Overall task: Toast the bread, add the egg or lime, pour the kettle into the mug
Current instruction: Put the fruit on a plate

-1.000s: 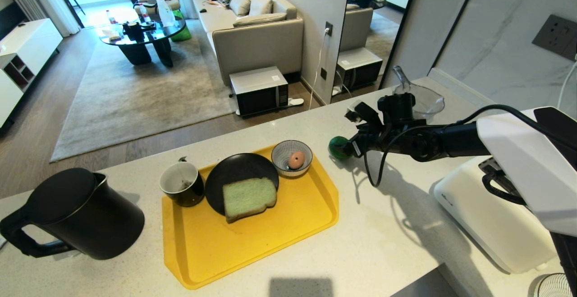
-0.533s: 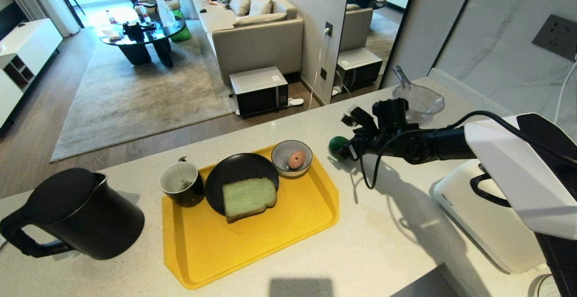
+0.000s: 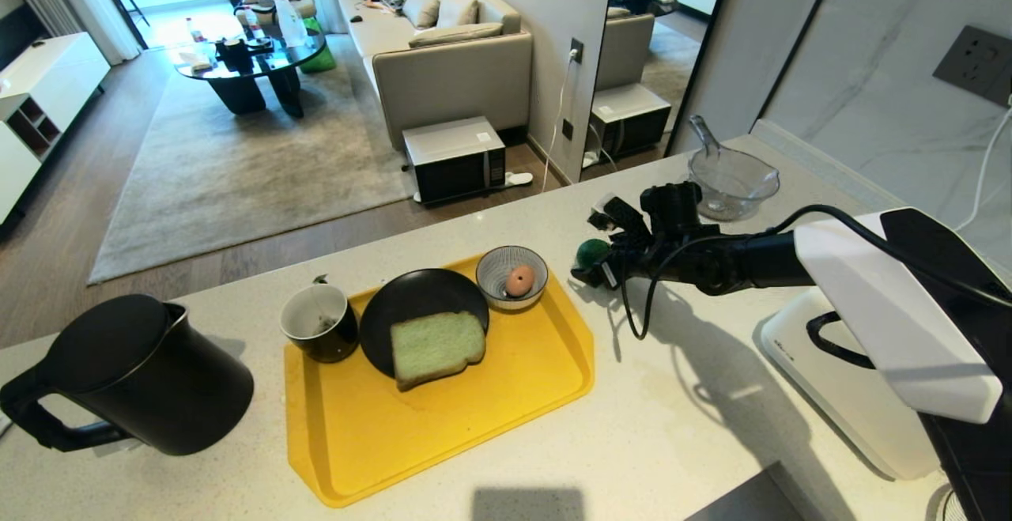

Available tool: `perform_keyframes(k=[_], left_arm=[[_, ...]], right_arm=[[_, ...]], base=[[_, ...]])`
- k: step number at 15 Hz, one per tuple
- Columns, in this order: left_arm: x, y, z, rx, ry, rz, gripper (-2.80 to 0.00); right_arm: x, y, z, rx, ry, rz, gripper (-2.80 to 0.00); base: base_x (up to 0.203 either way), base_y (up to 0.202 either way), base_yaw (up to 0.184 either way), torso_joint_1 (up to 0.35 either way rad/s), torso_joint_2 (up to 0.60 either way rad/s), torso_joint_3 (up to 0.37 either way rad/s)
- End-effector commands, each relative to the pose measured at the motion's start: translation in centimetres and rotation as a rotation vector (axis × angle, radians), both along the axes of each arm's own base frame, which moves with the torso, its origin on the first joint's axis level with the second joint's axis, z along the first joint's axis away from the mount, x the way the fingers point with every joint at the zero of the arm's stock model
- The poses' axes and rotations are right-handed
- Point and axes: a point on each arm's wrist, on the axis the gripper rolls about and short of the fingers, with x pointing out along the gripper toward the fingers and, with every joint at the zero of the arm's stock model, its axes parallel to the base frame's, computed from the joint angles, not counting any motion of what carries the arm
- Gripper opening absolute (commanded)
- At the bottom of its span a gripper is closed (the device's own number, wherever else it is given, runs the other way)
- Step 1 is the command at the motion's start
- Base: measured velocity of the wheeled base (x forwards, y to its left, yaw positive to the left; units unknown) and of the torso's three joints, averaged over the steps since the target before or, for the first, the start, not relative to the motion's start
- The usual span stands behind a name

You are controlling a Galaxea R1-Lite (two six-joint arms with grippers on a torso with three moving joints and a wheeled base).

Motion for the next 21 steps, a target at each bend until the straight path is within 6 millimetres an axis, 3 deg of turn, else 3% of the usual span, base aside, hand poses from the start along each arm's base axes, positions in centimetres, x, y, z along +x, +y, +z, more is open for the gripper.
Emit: perform_keyframes(k=[1, 10, 21], left_arm=[[0.1, 0.0, -0.4, -0.001, 0.013, 0.001, -2.8], [0.1, 0.0, -0.4, -0.001, 0.013, 0.0, -2.8], [0.1, 0.0, -0.4, -0.001, 0.013, 0.0, -2.8]], right_arm=[[0.7, 0.3, -0.7, 0.001, -0.007, 0.003, 0.0], [1.1, 0.3, -1.8, -0.001, 0.005, -0.006, 0.0], [1.9, 0.2, -1.6, 0.019, -0.017, -0.054, 0.0]], base=[[0.0, 0.0, 0.0, 0.0, 0.0, 0.0], [0.0, 0.0, 0.0, 0.0, 0.0, 0.0], [0.0, 0.0, 0.0, 0.0, 0.0, 0.0]])
